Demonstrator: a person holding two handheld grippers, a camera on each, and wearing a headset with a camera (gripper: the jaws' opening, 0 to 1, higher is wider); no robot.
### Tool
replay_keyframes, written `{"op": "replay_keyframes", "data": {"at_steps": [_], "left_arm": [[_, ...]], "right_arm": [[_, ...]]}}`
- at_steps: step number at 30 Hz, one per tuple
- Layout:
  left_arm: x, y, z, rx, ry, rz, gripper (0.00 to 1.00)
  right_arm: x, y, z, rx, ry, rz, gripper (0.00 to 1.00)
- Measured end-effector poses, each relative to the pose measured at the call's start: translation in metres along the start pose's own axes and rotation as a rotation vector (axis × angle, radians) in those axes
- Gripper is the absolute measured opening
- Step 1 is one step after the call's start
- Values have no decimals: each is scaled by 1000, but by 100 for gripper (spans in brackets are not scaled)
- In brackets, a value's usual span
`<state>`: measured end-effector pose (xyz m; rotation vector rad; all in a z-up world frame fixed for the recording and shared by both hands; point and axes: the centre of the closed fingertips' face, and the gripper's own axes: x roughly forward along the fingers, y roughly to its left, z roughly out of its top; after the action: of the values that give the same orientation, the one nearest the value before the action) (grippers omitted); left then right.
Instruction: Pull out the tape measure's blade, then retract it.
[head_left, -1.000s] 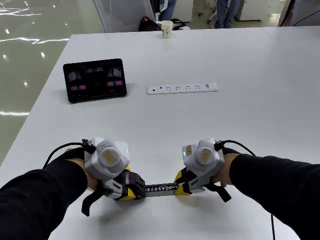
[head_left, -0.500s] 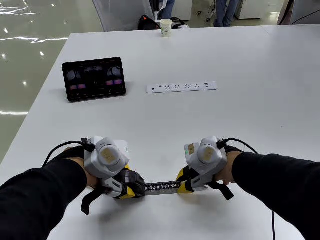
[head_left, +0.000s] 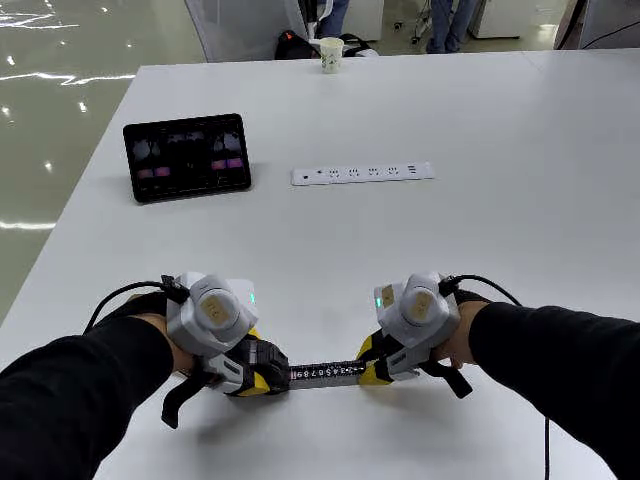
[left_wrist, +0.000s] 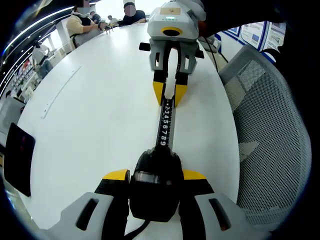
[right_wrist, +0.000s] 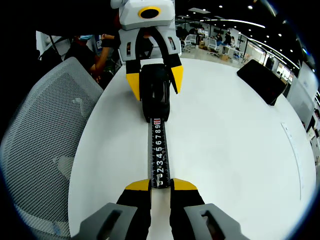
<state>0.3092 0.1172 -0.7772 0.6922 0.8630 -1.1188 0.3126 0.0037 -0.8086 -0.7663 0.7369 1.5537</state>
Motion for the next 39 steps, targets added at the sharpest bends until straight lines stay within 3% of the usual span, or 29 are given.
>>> {"op": "replay_keyframes", "data": {"at_steps": [39], "left_arm": [[0,0,0,2,-1,1,32]], "right_arm": [[-10,1,-12,8,-1,7,10]]}}
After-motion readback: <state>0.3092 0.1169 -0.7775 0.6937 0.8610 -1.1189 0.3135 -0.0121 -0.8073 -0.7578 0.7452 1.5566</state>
